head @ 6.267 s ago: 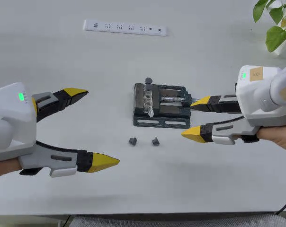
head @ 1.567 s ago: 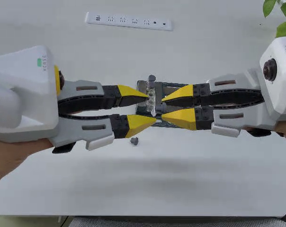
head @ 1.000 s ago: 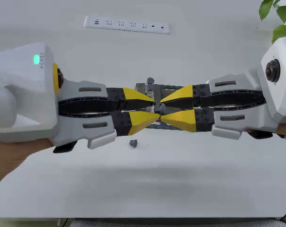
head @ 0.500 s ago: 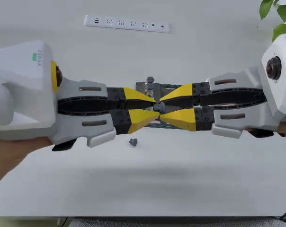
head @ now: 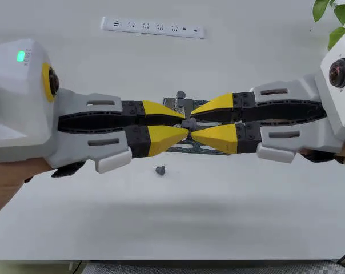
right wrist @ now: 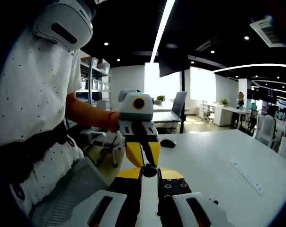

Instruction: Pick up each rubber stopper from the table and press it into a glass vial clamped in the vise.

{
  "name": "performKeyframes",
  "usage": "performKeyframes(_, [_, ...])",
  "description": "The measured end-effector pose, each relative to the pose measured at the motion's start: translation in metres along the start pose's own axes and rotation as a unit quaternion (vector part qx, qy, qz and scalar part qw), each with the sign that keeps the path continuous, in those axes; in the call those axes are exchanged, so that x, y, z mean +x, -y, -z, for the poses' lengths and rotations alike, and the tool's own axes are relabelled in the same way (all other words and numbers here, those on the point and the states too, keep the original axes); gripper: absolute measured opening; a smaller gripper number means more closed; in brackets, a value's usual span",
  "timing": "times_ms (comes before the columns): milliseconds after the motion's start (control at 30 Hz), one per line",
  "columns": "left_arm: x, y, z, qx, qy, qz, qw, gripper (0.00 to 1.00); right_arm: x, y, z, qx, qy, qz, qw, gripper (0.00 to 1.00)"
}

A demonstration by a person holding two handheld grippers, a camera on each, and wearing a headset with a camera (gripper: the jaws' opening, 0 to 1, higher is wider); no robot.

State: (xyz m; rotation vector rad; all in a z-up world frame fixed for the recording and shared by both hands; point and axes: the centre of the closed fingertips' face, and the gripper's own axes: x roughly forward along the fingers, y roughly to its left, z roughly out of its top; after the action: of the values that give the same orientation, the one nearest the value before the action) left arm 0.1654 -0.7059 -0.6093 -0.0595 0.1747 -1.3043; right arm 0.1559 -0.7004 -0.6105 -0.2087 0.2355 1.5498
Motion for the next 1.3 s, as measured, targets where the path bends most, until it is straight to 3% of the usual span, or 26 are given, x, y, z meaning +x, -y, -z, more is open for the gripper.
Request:
performKeyframes(433, [-0.002, 0.002, -0.008, -0.022, 0.027, 0.005, 0.9994, 0.03, -0.004, 0.002, 0.003, 0.000, 0.005, 0.002, 1.0000, 0.09])
performKeyframes(633, [-0.003, 0.002, -0.010, -0.026, 0.031, 0.006, 0.9992, 0.03, -0.004, 0.002, 0.000, 0.004, 0.013, 0.005, 0.9999, 0.08])
performKeyframes(733, [-0.003, 0.002, -0.009, -0.027, 0.030, 0.006, 0.9992, 0.03, -0.006, 0.004, -0.006, 0.013, 0.030, 0.007, 0.9995, 0.08])
performKeyframes(1300, [-0.003, 0.003, -0.016, -0.038, 0.046, 0.010, 0.9982, 0.03, -0.002, 0.000, -0.007, 0.015, 0.031, 0.007, 0.9994, 0.08])
